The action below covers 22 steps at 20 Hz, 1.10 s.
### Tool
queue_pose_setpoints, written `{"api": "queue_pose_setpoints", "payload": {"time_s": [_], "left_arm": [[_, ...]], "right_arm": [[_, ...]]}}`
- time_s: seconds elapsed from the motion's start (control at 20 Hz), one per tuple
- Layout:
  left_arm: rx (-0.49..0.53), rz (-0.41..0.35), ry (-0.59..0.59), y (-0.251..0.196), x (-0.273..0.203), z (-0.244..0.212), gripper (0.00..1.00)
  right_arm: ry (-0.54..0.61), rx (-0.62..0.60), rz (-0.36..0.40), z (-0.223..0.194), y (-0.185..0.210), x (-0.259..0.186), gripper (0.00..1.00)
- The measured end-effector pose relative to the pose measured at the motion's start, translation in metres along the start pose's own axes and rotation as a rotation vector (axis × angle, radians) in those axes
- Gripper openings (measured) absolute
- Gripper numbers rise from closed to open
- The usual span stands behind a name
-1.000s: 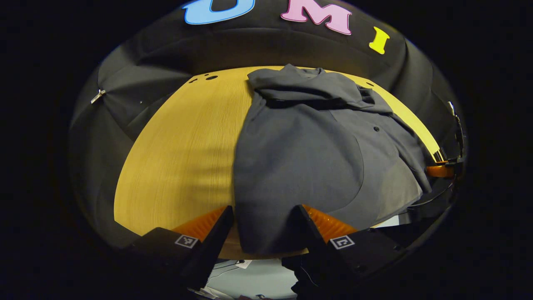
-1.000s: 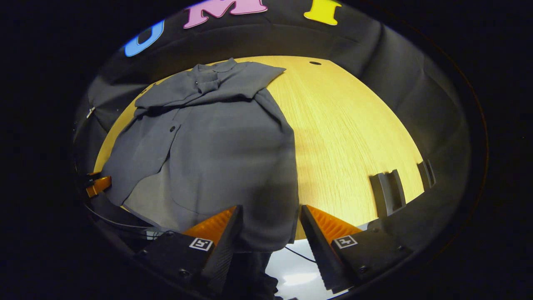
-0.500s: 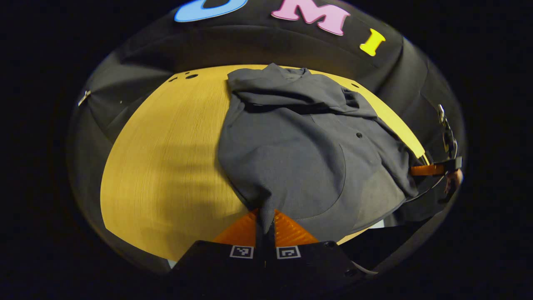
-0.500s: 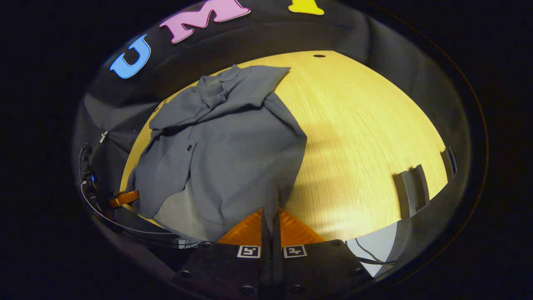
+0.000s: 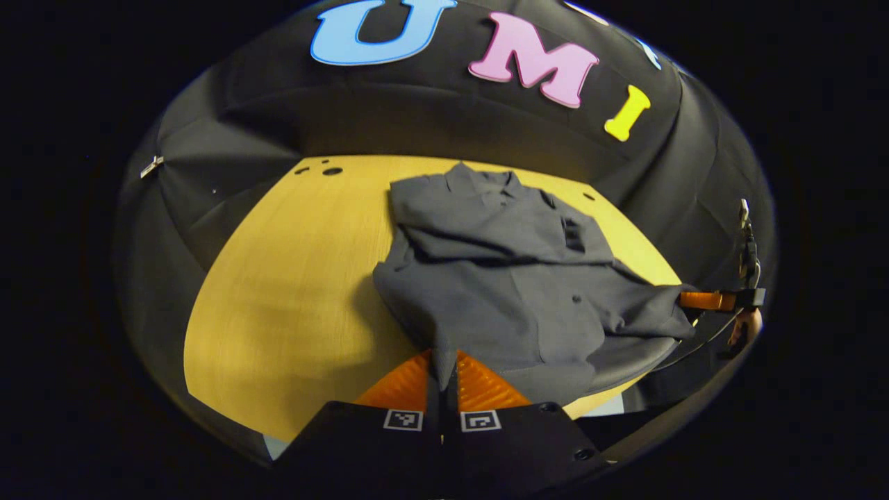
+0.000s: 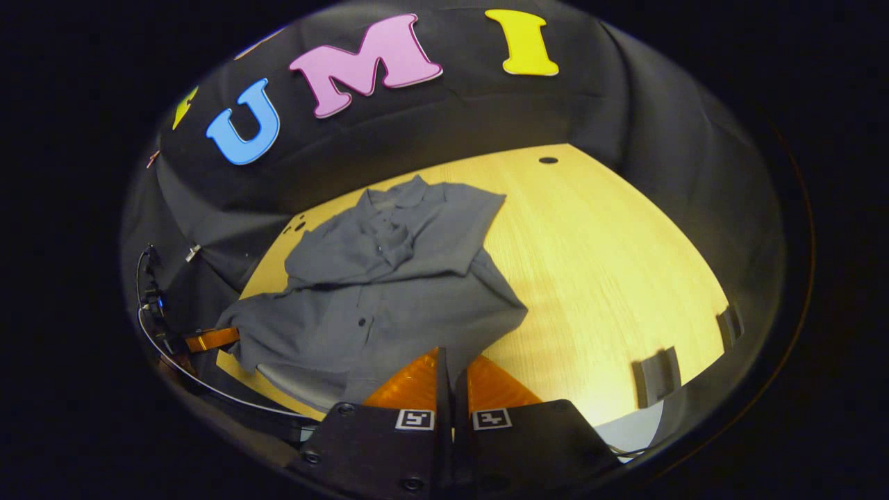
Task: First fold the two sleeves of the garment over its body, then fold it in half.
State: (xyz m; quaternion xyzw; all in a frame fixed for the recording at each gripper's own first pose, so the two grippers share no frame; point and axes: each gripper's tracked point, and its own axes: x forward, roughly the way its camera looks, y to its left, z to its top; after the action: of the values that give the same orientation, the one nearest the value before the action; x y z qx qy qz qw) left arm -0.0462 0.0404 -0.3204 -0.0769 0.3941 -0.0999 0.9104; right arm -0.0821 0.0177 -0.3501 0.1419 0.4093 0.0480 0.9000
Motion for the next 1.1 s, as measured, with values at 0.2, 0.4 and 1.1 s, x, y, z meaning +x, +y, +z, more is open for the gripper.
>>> {"api": "queue_pose_setpoints", "payload": {"time_s": [0.2,0.4,1.1], "left_arm": [[-0.007,-0.002,-0.091,0.003,0.005,0.053,0.06],[0.025,0.005,-0.150,0.003,0.012,0.095,0.06],[0.041,0.014,-0.270,0.012,0.062,0.206,0.06]], "right_arm": [[-0.098,-0.013,0.025,0.057,0.009,-0.001,0.05],[-0.156,-0.077,0.057,0.101,0.022,0.004,0.05],[-0.244,-0.084,0.051,0.202,0.030,0.061,0.05]]}}
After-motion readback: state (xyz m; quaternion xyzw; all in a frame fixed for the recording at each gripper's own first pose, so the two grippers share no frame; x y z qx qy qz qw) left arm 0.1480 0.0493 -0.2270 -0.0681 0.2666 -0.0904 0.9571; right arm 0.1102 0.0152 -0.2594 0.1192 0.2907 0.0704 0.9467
